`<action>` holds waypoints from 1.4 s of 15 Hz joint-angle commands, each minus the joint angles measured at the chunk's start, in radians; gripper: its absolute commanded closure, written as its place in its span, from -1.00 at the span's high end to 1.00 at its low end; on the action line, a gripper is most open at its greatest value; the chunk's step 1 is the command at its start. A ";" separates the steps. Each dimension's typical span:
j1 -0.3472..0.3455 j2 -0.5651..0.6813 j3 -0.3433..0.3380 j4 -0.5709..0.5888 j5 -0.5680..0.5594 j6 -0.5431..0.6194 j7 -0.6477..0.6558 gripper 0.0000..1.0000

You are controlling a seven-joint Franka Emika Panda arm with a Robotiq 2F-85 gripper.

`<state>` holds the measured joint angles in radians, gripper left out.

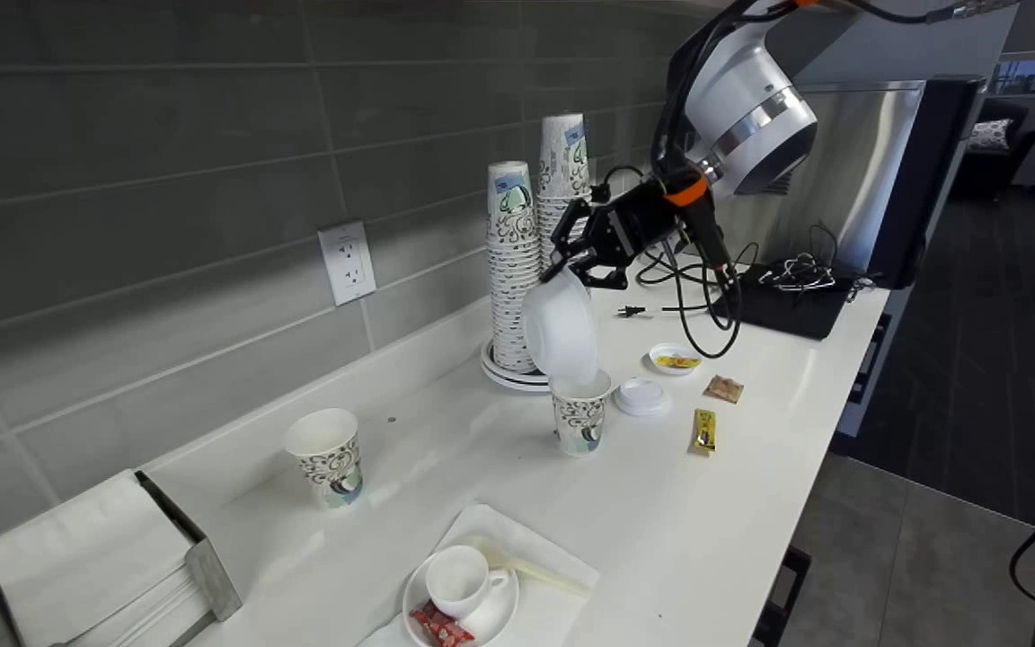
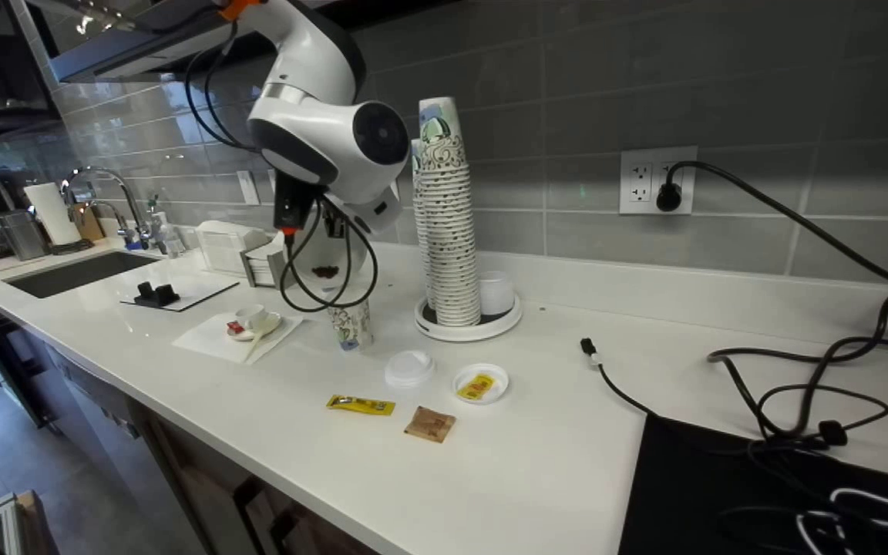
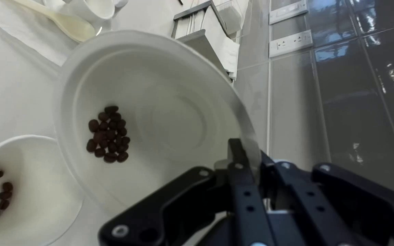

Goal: Lift the white bowl, pour its content in the cup and the move it forward

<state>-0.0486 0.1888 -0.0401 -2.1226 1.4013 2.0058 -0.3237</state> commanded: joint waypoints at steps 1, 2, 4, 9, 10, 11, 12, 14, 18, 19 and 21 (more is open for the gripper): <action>-0.020 0.019 -0.009 0.010 0.055 -0.066 -0.045 -0.97; -0.024 0.025 -0.012 0.012 0.060 -0.076 -0.050 -0.97; -0.035 0.039 -0.020 0.018 0.076 -0.100 -0.060 -0.97; -0.053 0.068 -0.036 0.029 0.102 -0.142 -0.078 -0.97; -0.056 0.072 -0.037 0.030 0.111 -0.156 -0.082 -0.97; -0.058 0.077 -0.038 0.030 0.119 -0.171 -0.085 -0.97; -0.059 0.080 -0.039 0.031 0.125 -0.181 -0.087 -0.97; -0.061 0.087 -0.042 0.034 0.128 -0.199 -0.088 -0.97; -0.068 0.097 -0.047 0.038 0.154 -0.243 -0.096 -0.97; -0.070 0.099 -0.049 0.039 0.164 -0.255 -0.098 -0.97; -0.078 0.107 -0.054 0.044 0.177 -0.287 -0.094 -0.97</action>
<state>-0.1116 0.2705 -0.0864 -2.1023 1.5355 1.7790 -0.4043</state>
